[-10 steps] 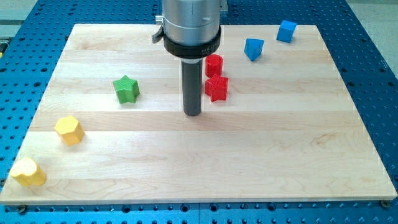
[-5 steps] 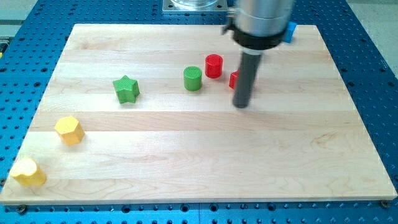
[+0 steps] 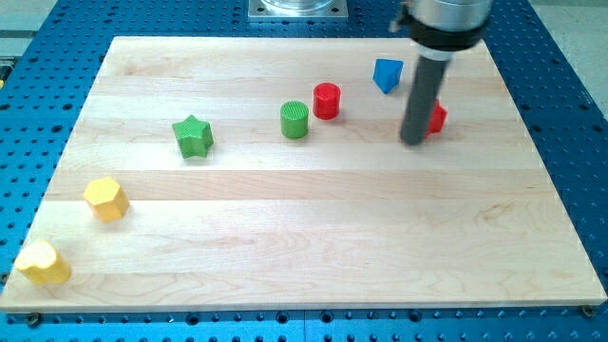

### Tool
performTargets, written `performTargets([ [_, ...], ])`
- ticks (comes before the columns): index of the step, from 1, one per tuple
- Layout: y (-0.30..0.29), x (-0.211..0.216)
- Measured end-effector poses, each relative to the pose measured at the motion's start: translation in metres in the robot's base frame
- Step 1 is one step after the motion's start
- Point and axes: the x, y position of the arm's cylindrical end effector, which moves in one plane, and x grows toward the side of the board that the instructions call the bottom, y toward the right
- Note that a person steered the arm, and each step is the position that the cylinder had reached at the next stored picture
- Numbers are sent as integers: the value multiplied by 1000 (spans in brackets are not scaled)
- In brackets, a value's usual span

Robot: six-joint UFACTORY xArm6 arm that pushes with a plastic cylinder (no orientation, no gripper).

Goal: Slide the red star diagonal to the blue triangle

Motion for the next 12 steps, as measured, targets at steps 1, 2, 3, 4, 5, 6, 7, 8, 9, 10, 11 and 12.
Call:
performTargets([
  [1,2,40],
  [2,-2,99],
  [3,-12,123],
  [4,-12,125],
  [5,-21,139],
  [6,-51,156],
  [7,-53,140],
  [8,-63,85],
  [9,-56,39],
  [10,-36,0],
  [11,-6,-18],
  [12,38,-21],
])
